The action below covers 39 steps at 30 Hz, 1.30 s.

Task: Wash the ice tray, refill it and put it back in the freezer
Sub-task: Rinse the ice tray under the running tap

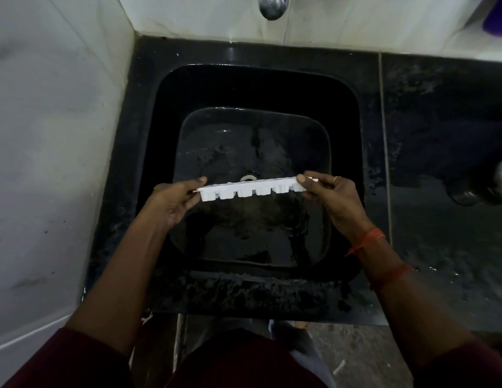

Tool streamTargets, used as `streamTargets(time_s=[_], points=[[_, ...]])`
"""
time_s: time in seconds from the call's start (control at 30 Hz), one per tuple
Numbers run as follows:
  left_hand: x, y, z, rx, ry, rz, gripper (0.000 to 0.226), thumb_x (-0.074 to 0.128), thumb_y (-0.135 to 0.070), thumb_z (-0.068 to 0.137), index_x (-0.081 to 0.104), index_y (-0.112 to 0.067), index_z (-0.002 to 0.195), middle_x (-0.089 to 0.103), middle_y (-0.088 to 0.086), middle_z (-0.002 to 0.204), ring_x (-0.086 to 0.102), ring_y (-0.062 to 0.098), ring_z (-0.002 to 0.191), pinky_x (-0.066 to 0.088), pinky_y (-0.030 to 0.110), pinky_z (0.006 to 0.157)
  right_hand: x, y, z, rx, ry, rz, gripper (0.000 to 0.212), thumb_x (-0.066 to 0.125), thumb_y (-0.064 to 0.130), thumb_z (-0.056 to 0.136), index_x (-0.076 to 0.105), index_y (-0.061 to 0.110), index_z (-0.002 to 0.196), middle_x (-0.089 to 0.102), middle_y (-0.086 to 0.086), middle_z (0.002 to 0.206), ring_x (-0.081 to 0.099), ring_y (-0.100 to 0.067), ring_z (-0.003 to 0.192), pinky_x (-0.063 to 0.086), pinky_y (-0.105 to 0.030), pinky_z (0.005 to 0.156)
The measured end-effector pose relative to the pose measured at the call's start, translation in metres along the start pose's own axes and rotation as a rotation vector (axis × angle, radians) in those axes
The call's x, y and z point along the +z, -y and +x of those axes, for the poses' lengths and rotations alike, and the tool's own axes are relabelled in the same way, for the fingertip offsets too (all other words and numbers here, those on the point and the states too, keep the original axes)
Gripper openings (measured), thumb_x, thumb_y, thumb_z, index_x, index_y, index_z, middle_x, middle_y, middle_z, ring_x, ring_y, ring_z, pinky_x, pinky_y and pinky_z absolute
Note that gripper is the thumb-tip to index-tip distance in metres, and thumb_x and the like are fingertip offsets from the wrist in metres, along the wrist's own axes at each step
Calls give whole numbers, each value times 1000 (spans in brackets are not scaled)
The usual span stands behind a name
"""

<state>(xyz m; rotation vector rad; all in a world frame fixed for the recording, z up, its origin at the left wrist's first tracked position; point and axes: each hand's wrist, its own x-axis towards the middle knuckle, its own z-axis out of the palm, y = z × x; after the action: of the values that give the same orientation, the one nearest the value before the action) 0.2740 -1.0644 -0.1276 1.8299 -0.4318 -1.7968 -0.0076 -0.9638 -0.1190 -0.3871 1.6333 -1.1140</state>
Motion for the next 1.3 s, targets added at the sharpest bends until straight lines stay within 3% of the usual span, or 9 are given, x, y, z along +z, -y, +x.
streamTargets(time_s=[0.1, 0.23, 0.37, 0.53, 0.7, 0.87, 1.07, 1.17, 1.3], points=[[0, -4, 4, -4, 27, 29, 26, 75, -1, 88, 66, 5, 111, 71, 11, 98, 71, 14, 84, 62, 19, 67, 0, 3, 2, -44, -26, -65, 44, 84, 27, 77, 73, -2, 107, 77, -11, 94, 74, -13, 83, 60, -21, 75], [3, -11, 3, 18, 26, 140, 24, 78, -14, 89, 65, 1, 103, 70, 14, 100, 70, 17, 83, 62, 20, 66, 0, 7, 5, -105, -102, -199, 51, 87, 52, 66, 78, 8, 89, 75, -4, 73, 74, -15, 72, 61, -28, 74], [9, -19, -1, 32, 0, 228, 45, 80, -30, 88, 66, 4, 115, 73, 20, 104, 73, 26, 89, 63, 25, 57, 3, 13, 4, -152, -184, -302, 50, 84, 53, 73, 76, 4, 79, 74, -4, 67, 74, -14, 63, 58, -19, 61], [12, -26, -3, 48, -32, 296, 48, 78, -44, 88, 69, -1, 106, 77, 18, 93, 77, 29, 86, 65, 34, 70, 8, 20, 2, -196, -212, -394, 54, 80, 58, 75, 71, 6, 62, 72, -8, 62, 72, -13, 59, 52, -13, 54], [13, -31, -6, 39, -25, 320, 46, 76, -48, 88, 68, -7, 106, 77, 17, 93, 78, 29, 85, 66, 39, 74, 11, 27, 3, -242, -215, -419, 61, 78, 60, 76, 71, 1, 63, 70, -8, 58, 70, -16, 52, 52, -13, 52], [16, -35, -10, 78, -4, 409, 42, 73, -54, 89, 67, -14, 99, 75, 15, 91, 78, 26, 82, 65, 34, 70, 14, 31, 10, -277, -212, -472, 67, 76, 65, 75, 68, 1, 57, 68, -8, 54, 69, -16, 50, 61, -27, 70], [12, -40, -10, 120, 20, 505, 54, 68, -64, 87, 69, -16, 113, 78, 15, 94, 79, 26, 81, 63, 33, 68, 18, 42, 17, -341, -216, -476, 67, 76, 67, 75, 67, 3, 54, 67, -7, 51, 69, -17, 49, 62, -35, 74], [10, -47, -9, 120, 42, 583, 52, 66, -67, 86, 69, -21, 109, 78, 14, 89, 78, 26, 78, 62, 34, 63, 21, 52, 18, -375, -230, -498, 69, 75, 67, 75, 66, 2, 54, 66, -7, 50, 68, -16, 48, 62, -35, 70], [1, -49, -2, 246, 158, 594, 38, 74, -50, 88, 71, -22, 114, 77, 4, 109, 72, 19, 93, 58, 34, 76, 25, 68, 26, -388, -262, -529, 71, 73, 70, 75, 67, 1, 56, 67, -6, 51, 68, -15, 47, 61, -35, 72]])
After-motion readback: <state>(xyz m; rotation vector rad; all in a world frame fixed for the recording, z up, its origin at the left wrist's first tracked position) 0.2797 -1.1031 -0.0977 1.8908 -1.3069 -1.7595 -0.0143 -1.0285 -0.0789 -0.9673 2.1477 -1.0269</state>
